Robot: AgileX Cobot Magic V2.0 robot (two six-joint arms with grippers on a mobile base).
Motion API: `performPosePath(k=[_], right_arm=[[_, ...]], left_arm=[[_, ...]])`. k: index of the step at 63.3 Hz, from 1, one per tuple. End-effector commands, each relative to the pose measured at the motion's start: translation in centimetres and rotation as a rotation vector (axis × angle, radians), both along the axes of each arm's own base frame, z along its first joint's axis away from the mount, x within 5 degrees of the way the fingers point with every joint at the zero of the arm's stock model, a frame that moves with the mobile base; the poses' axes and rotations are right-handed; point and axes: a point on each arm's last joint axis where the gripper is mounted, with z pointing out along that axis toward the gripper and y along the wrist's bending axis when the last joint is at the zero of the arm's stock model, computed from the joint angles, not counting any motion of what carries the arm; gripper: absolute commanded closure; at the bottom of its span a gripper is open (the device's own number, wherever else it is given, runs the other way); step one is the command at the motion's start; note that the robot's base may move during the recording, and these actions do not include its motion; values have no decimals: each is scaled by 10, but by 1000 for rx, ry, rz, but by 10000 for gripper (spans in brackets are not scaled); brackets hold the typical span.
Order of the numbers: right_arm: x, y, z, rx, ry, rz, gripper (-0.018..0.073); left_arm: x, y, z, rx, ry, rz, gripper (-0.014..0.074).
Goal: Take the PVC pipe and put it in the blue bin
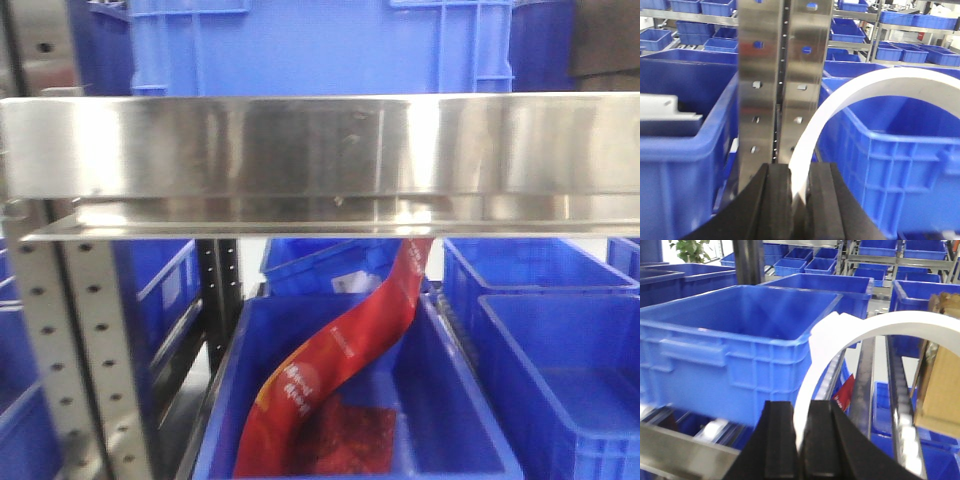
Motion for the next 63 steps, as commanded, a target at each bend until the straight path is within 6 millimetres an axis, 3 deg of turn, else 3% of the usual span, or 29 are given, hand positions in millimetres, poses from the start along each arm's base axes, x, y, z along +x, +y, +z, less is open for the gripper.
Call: performPosePath(k=[1, 63], right_arm=[[0, -1, 2, -5, -30, -7, 728], [0, -1, 2, -5, -30, -7, 728]], left_arm=[[-2, 1, 5, -8, -43, 7, 707], [-2, 1, 5, -8, -43, 7, 707]])
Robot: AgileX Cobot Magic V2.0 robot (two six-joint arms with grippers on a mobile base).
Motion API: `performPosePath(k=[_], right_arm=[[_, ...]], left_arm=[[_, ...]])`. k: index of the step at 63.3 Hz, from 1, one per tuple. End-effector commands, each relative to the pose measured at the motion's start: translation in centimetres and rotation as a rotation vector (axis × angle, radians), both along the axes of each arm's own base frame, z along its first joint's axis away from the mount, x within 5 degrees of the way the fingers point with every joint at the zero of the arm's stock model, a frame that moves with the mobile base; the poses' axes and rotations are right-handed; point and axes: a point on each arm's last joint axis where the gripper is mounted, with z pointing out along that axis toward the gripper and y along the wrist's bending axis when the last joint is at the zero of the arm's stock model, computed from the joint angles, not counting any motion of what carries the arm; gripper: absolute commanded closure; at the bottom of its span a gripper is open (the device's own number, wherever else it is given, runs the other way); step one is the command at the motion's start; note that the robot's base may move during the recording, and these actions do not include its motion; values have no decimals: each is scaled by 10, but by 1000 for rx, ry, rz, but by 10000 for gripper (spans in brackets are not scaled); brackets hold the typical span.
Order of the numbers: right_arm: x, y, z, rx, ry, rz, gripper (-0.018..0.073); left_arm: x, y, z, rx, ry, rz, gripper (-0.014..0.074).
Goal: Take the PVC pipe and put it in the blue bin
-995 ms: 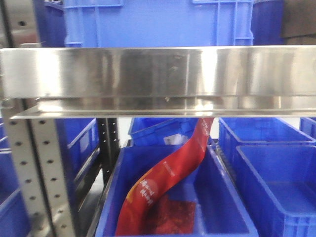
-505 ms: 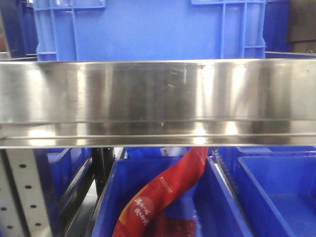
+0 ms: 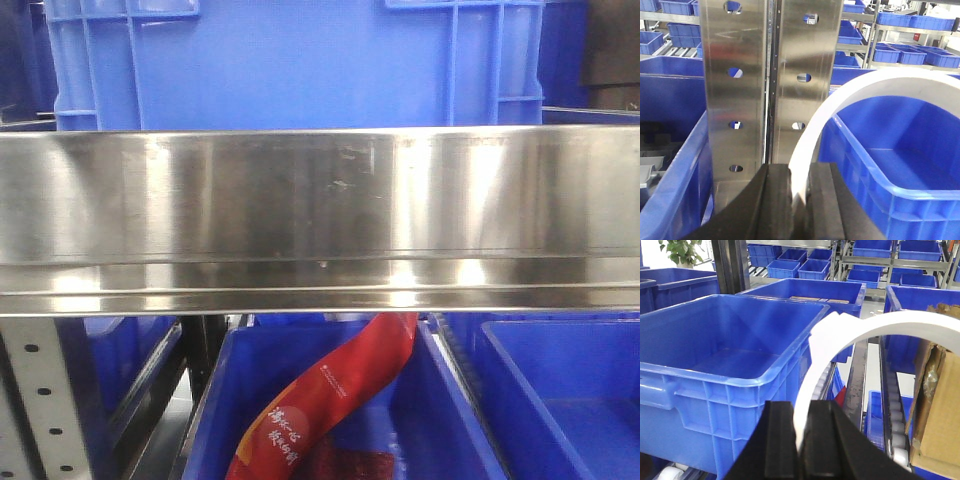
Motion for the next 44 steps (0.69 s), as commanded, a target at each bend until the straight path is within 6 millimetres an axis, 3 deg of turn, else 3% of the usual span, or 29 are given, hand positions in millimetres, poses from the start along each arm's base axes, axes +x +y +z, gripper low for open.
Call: performPosePath(k=[1, 44], right_arm=[[0, -1, 2, -5, -30, -7, 728], [0, -1, 2, -5, -30, -7, 728]], left_arm=[[-2, 1, 5, -8, -41, 7, 707], [-2, 1, 5, -8, -41, 7, 707]])
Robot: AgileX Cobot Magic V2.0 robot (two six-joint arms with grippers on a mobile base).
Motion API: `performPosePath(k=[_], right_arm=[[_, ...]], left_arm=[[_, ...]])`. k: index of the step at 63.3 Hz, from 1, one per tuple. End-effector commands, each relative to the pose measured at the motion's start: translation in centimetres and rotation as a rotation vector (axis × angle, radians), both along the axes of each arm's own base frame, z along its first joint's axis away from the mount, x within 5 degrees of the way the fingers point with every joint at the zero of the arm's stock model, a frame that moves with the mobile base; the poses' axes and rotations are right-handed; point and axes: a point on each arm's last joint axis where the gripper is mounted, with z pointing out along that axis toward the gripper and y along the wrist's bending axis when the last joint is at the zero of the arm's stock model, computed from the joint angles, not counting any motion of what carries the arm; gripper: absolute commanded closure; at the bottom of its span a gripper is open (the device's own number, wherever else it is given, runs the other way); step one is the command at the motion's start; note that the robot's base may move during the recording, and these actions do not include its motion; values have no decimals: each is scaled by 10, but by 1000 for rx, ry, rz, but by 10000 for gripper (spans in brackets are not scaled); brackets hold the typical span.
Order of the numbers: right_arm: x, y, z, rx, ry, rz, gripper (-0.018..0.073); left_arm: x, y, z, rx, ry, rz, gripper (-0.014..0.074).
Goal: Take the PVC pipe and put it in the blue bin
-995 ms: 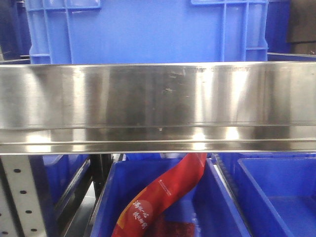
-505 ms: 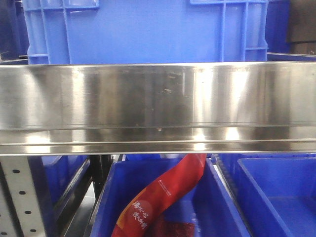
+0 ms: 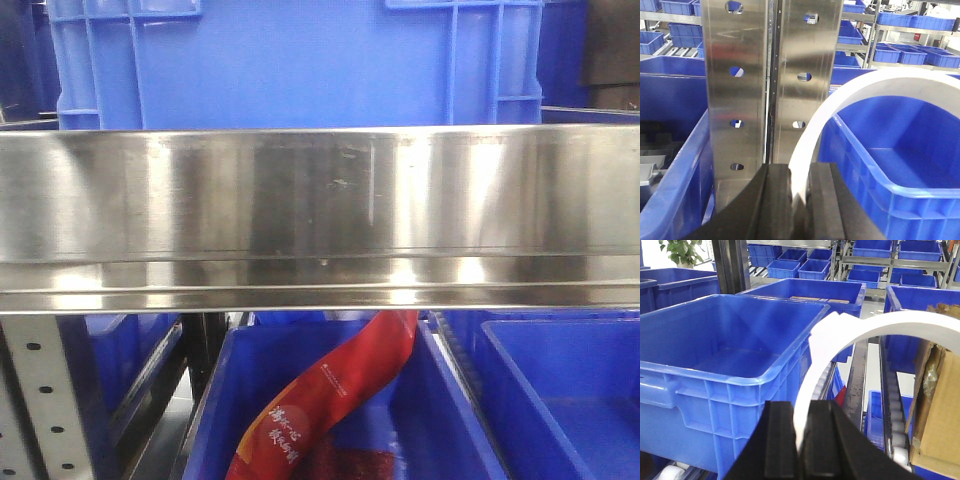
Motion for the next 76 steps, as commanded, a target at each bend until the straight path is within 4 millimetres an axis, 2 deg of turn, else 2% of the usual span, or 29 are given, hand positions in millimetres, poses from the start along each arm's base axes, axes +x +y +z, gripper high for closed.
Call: performPosePath(k=[1, 62, 76], right_arm=[[0, -1, 2, -5, -30, -7, 728], [-1, 0, 0, -11, 1, 0, 728], [0, 0, 5, 16, -45, -4, 728]], left_arm=[[-2, 1, 5, -8, -41, 7, 707], [-2, 2, 14, -13, -135, 16, 707], [-1, -1, 14, -122, -134, -10, 707]])
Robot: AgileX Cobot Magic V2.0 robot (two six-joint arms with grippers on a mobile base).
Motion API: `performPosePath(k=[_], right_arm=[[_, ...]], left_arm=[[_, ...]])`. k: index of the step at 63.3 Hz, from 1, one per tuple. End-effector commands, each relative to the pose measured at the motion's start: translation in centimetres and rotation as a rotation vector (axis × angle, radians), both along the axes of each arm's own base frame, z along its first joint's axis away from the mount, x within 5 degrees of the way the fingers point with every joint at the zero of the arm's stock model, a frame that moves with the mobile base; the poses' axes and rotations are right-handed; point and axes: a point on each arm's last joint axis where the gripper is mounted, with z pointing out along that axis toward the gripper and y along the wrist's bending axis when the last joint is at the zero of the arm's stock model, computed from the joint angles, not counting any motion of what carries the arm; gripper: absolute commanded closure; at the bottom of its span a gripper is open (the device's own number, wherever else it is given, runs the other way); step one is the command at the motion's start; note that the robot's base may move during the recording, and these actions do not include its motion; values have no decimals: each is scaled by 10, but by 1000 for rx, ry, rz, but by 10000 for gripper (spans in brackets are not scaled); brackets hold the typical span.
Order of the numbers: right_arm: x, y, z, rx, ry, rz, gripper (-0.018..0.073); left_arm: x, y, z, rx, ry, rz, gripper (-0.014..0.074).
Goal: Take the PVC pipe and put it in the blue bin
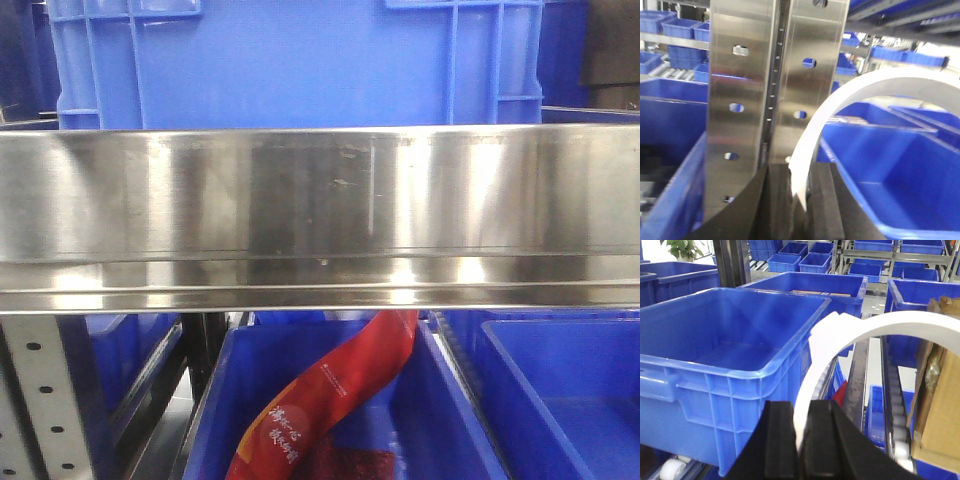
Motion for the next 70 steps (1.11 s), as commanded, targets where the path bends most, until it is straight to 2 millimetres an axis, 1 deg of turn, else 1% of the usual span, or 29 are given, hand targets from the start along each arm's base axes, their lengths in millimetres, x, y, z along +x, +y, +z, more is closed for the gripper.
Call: performPosePath(k=[1, 8, 15, 23, 27, 33, 43, 50, 56, 62, 70], right_arm=[[0, 0, 6, 23, -58, -5, 728], [1, 0, 11, 64, -102, -6, 728], [1, 0, 12, 64, -116, -8, 728], [1, 1, 14, 111, -129, 0, 728], [5, 2, 14, 114, -130, 10, 728], [10, 9, 20, 92, -132, 60, 728], [26, 21, 31, 95, -116, 130, 728], [43, 30, 39, 96, -107, 158, 728], [57, 36, 44, 100, -111, 163, 728], [72, 40, 45, 99, -101, 158, 728], [92, 44, 46, 102, -110, 143, 728]], left_arm=[[-1, 0, 4, -41, -24, -3, 707], [5, -1, -2, -9, 24, -13, 707], [7, -7, 0, 58, 19, -57, 707], [9, -21, 10, 68, -17, -155, 707], [10, -28, 17, 61, -50, -199, 707], [18, -43, 24, 52, -78, -283, 707], [42, -68, 33, 104, -85, -361, 707], [62, -84, 42, 122, -86, -389, 707], [80, -92, 49, 127, -87, -387, 707], [97, -101, 53, 135, -82, -386, 707], [119, -111, 52, 159, -85, -379, 707]])
